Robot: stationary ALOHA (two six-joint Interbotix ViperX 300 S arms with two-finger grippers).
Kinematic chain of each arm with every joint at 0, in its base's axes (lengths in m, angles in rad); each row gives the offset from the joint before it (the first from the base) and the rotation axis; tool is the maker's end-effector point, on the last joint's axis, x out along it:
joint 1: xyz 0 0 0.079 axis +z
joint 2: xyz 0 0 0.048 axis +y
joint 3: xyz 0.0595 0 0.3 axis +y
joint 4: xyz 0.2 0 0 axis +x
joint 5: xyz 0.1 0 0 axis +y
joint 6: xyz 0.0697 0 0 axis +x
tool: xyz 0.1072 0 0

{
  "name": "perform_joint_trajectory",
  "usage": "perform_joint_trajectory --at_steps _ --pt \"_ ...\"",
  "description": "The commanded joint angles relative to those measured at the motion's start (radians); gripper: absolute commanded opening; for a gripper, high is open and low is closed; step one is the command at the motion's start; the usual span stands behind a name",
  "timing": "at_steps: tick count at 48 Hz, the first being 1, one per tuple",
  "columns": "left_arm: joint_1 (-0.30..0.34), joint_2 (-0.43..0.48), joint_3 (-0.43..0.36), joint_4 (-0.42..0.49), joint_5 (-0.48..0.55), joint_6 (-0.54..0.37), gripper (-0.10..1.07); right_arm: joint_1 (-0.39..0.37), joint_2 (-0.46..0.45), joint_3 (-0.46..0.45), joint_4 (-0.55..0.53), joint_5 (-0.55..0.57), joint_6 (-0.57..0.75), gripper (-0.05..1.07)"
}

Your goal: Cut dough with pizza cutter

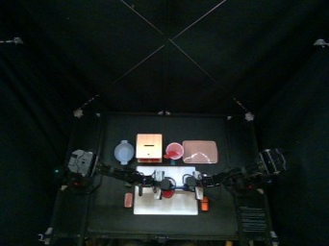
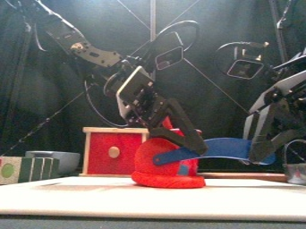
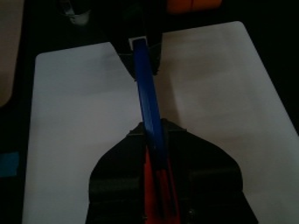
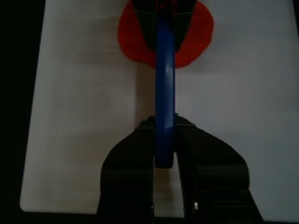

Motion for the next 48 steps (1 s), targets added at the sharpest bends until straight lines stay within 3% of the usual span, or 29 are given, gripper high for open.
perform_joint_trajectory --at_steps 1,48 --pt "0.012 0.011 0.006 0.003 0.037 0.006 0.5 0.031 -0.043 0.006 0.0 0.017 -0.002 0.27" --pt "0.023 0.083 -0.109 0.006 0.075 0.008 0.5 0.057 -0.163 0.078 0.011 0.124 -0.002 0.27"
